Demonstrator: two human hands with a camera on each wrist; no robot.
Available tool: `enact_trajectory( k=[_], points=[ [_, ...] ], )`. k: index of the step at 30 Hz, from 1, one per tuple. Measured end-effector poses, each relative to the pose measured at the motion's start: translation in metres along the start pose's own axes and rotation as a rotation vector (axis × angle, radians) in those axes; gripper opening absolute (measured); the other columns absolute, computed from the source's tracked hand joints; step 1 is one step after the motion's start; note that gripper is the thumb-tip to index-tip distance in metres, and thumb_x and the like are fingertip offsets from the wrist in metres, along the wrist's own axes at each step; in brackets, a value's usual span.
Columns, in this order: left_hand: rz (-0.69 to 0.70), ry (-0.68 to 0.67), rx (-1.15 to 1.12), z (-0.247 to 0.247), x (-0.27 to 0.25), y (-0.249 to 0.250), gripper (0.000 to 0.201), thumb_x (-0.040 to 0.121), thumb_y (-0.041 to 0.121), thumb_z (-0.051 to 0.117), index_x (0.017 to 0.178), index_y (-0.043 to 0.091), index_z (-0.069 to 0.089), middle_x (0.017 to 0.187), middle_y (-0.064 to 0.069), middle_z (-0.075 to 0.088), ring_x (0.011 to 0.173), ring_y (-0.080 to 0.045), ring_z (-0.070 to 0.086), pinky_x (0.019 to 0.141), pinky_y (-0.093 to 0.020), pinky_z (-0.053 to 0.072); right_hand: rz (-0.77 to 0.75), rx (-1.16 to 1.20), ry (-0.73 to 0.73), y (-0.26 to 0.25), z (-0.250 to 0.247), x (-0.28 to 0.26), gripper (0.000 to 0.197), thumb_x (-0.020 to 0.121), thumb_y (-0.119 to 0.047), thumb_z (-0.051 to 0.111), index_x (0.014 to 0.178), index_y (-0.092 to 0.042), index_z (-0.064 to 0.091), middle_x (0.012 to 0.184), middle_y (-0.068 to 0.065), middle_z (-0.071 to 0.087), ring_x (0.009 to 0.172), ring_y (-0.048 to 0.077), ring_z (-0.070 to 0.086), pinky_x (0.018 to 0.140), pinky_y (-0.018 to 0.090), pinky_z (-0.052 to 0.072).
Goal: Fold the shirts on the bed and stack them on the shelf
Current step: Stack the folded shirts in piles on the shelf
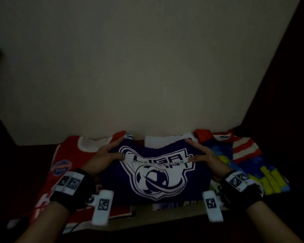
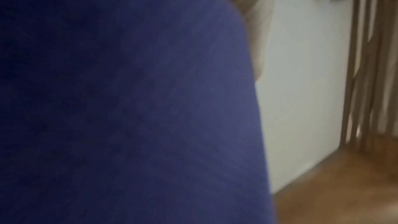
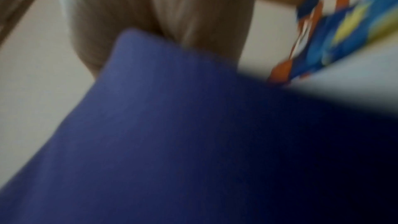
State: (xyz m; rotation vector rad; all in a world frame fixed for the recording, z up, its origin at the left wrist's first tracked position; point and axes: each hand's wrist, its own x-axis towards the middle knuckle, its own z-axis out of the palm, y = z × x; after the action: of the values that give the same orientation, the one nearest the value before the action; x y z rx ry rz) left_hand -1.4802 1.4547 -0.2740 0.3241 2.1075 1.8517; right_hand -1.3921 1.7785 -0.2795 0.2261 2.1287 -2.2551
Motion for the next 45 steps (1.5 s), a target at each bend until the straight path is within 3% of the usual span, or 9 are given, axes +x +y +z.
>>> enact_trajectory(
  k=[5,8,16,21,26,29,36,40,45],
  points=[
    [0.088,0.026,-0.012,0.058,0.053,0.032,0.071,0.087,-0.005,0.060,0.146,0.028,0.040,0.128,0.003,0.057,0.088,-0.003,0.061,0.062,-0.010,0.050,-0.095,-0.044,0.107,-0.052,-0.052,0.021,0.073,0.078,0.013,0.059,0.143,-0.018,0.046,0.126,0.000,0.060,0.107,0.019,0.063,0.088,0.029,0.054],
    [0.093,0.047,-0.016,0.074,0.079,0.030,0.080,0.080,0.007,0.069,0.148,0.035,0.037,0.136,0.003,0.054,0.106,-0.015,0.061,0.089,-0.025,0.053,-0.119,-0.084,0.157,-0.063,-0.081,0.042,0.073,0.079,0.014,0.055,0.144,-0.019,0.045,0.129,-0.004,0.056,0.117,0.021,0.056,0.104,0.035,0.044],
    [-0.267,0.095,0.069,0.119,0.065,-0.075,0.102,0.074,0.006,0.082,0.154,0.018,0.020,0.150,-0.012,0.039,0.134,-0.032,0.041,0.107,-0.040,0.037,0.189,-0.297,0.464,0.081,-0.119,0.065,0.055,0.085,0.019,0.053,0.138,0.006,0.044,0.129,0.015,0.053,0.127,0.033,0.047,0.102,0.035,0.039],
    [-0.356,0.318,0.063,0.123,0.051,-0.087,0.074,0.084,0.021,0.075,0.145,0.009,0.036,0.139,-0.019,0.050,0.123,-0.033,0.050,0.094,-0.035,0.042,0.177,-0.227,0.587,0.100,-0.129,0.055,0.045,0.085,0.005,0.065,0.128,0.000,0.053,0.115,0.011,0.053,0.110,0.031,0.053,0.100,0.045,0.045],
    [-0.434,0.258,0.177,0.124,0.031,-0.092,0.050,0.078,0.044,0.076,0.106,0.003,0.067,0.113,-0.014,0.066,0.098,-0.028,0.063,0.089,-0.038,0.053,0.302,-0.233,0.503,0.098,-0.129,0.036,0.037,0.079,-0.019,0.080,0.109,-0.011,0.059,0.118,0.012,0.059,0.109,0.033,0.058,0.100,0.048,0.047],
    [-0.428,0.197,0.207,0.125,0.027,-0.088,0.040,0.078,0.038,0.078,0.086,0.000,0.069,0.098,-0.014,0.069,0.082,-0.023,0.065,0.065,-0.030,0.054,0.356,-0.336,0.454,0.092,-0.132,0.028,0.042,0.076,-0.019,0.082,0.110,-0.008,0.061,0.114,0.009,0.062,0.107,0.030,0.059,0.098,0.045,0.048],
    [-0.352,0.127,0.300,0.127,0.038,-0.075,0.031,0.089,0.015,0.067,0.117,0.003,0.060,0.115,-0.015,0.064,0.101,-0.028,0.062,0.092,-0.038,0.052,0.353,-0.513,0.357,0.070,-0.127,0.026,0.037,0.079,0.008,0.067,0.113,-0.009,0.064,0.134,0.013,0.055,0.117,0.033,0.054,0.092,0.042,0.051],
    [-0.276,0.158,0.203,0.127,0.043,-0.063,0.039,0.093,0.006,0.061,0.129,-0.001,0.049,0.121,-0.016,0.057,0.113,-0.034,0.057,0.086,-0.034,0.047,0.212,-0.413,0.334,0.054,-0.131,0.020,0.035,0.089,0.008,0.054,0.119,-0.009,0.063,0.139,0.012,0.050,0.106,0.022,0.057,0.074,0.029,0.052],
    [-0.456,0.126,0.173,0.132,0.030,-0.086,0.041,0.089,0.006,0.066,0.125,0.001,0.049,0.120,-0.020,0.060,0.092,-0.031,0.063,0.063,-0.038,0.058,0.322,-0.598,0.293,0.088,-0.139,0.011,0.038,0.089,0.009,0.054,0.124,-0.004,0.058,0.136,0.018,0.053,0.122,0.031,0.051,0.100,0.041,0.045]
  ],
)
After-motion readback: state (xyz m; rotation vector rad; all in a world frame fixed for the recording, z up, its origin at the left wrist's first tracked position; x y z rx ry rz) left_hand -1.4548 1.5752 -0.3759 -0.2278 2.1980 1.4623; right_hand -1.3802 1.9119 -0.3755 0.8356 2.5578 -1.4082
